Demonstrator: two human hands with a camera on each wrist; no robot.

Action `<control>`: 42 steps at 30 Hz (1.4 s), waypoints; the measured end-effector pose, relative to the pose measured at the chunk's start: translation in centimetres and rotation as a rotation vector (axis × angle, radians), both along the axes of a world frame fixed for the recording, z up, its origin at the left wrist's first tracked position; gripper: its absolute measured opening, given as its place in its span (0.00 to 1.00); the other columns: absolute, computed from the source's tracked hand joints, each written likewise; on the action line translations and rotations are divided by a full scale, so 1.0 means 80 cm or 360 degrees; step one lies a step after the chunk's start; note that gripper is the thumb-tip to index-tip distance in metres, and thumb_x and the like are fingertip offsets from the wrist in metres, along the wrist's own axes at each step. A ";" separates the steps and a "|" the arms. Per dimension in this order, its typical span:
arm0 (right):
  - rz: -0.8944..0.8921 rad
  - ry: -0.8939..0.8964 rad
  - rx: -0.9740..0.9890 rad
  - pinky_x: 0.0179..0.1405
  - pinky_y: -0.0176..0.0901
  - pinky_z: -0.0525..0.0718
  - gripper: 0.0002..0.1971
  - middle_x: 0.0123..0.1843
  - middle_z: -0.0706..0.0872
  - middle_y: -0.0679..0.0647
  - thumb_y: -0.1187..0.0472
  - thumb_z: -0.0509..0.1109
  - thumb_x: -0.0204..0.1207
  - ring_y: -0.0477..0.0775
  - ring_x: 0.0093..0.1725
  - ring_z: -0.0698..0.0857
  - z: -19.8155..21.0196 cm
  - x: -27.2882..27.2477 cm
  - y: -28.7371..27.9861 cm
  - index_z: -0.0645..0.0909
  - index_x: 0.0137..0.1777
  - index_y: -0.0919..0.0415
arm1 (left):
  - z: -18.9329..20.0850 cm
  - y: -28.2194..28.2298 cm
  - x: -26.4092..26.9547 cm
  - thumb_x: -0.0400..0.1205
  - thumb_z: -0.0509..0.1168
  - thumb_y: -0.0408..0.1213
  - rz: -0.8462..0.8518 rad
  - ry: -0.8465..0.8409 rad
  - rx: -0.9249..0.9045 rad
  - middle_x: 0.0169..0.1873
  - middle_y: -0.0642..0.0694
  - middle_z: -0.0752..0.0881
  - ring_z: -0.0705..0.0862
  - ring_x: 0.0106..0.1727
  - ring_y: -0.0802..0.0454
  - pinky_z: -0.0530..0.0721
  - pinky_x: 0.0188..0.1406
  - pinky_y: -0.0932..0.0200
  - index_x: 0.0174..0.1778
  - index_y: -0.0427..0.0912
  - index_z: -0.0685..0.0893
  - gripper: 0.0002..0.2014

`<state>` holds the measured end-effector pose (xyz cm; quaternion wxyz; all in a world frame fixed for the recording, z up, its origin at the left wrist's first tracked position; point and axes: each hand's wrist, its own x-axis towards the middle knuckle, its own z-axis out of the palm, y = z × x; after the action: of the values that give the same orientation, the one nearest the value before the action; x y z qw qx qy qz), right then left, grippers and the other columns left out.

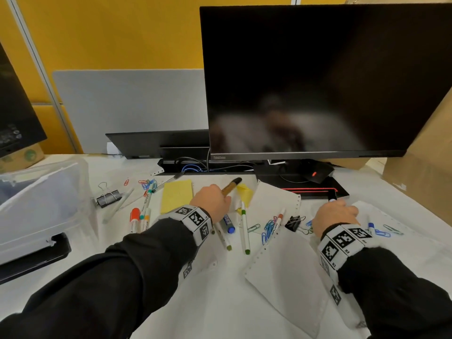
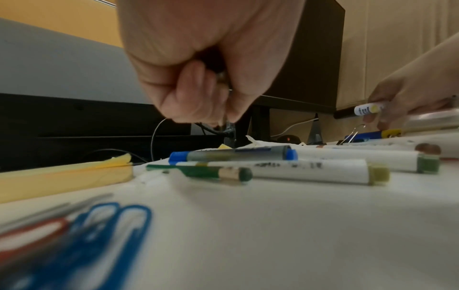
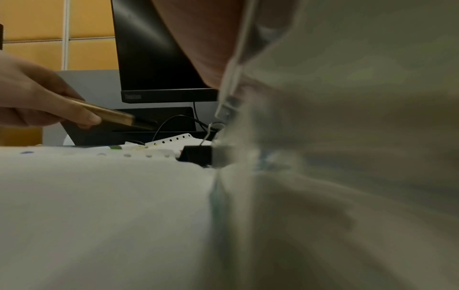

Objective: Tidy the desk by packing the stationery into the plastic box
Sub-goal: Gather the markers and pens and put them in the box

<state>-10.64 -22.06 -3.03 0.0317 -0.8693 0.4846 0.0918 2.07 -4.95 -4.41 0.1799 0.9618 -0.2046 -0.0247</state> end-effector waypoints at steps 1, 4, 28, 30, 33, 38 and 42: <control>0.0036 0.0076 -0.0041 0.64 0.46 0.77 0.27 0.70 0.66 0.62 0.58 0.61 0.80 0.60 0.69 0.70 0.000 0.001 -0.001 0.60 0.75 0.69 | -0.001 -0.002 0.000 0.83 0.57 0.48 -0.0016 0.0032 0.0051 0.32 0.48 0.74 0.77 0.37 0.51 0.69 0.24 0.65 0.47 0.41 0.73 0.12; 0.0119 0.0247 -0.0125 0.68 0.46 0.73 0.26 0.71 0.70 0.60 0.55 0.59 0.80 0.59 0.69 0.72 0.001 0.003 -0.002 0.62 0.74 0.65 | -0.004 -0.005 0.006 0.81 0.60 0.48 -0.0032 0.0060 0.0205 0.36 0.47 0.76 0.76 0.41 0.50 0.68 0.24 0.65 0.52 0.40 0.77 0.15; 0.0423 -0.1334 -0.0090 0.23 0.39 0.62 0.18 0.24 0.70 0.55 0.55 0.57 0.80 0.52 0.23 0.68 0.027 -0.012 0.036 0.66 0.28 0.59 | 0.013 0.041 -0.036 0.80 0.57 0.45 -0.0123 -0.0129 -0.0327 0.27 0.50 0.71 0.71 0.25 0.56 0.68 0.20 0.64 0.42 0.40 0.69 0.10; 0.0571 -0.1539 0.0193 0.27 0.42 0.68 0.18 0.27 0.75 0.57 0.56 0.57 0.81 0.54 0.27 0.73 0.035 -0.003 0.046 0.67 0.28 0.59 | 0.023 0.045 -0.042 0.81 0.58 0.42 -0.0195 -0.0051 -0.0538 0.29 0.49 0.74 0.76 0.27 0.52 0.73 0.22 0.62 0.46 0.41 0.69 0.08; 0.0691 -0.1734 0.0909 0.34 0.48 0.80 0.15 0.30 0.79 0.57 0.56 0.59 0.81 0.56 0.31 0.81 0.038 0.014 0.069 0.73 0.34 0.63 | 0.035 0.044 -0.052 0.81 0.58 0.39 -0.0283 0.0139 -0.0776 0.35 0.44 0.78 0.82 0.36 0.43 0.81 0.32 0.55 0.49 0.41 0.70 0.06; 0.0709 -0.1932 0.1622 0.18 0.37 0.68 0.16 0.23 0.64 0.50 0.53 0.69 0.75 0.46 0.18 0.64 0.030 0.034 0.109 0.69 0.32 0.58 | 0.029 0.038 -0.072 0.80 0.59 0.39 -0.0262 0.0322 -0.0869 0.34 0.50 0.76 0.78 0.36 0.48 0.84 0.41 0.50 0.50 0.42 0.73 0.06; 0.0677 -0.1939 0.1612 0.31 0.43 0.80 0.16 0.27 0.73 0.56 0.55 0.78 0.65 0.50 0.27 0.76 0.019 0.053 0.129 0.75 0.35 0.64 | 0.024 0.034 -0.084 0.76 0.63 0.38 -0.0496 0.0301 -0.0844 0.46 0.44 0.85 0.85 0.45 0.50 0.87 0.45 0.54 0.68 0.41 0.67 0.24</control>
<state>-6.36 -11.72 -1.51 0.6598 -0.7205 0.1070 -0.1846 -4.66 -2.21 -2.46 0.4365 0.8319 -0.3313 -0.0871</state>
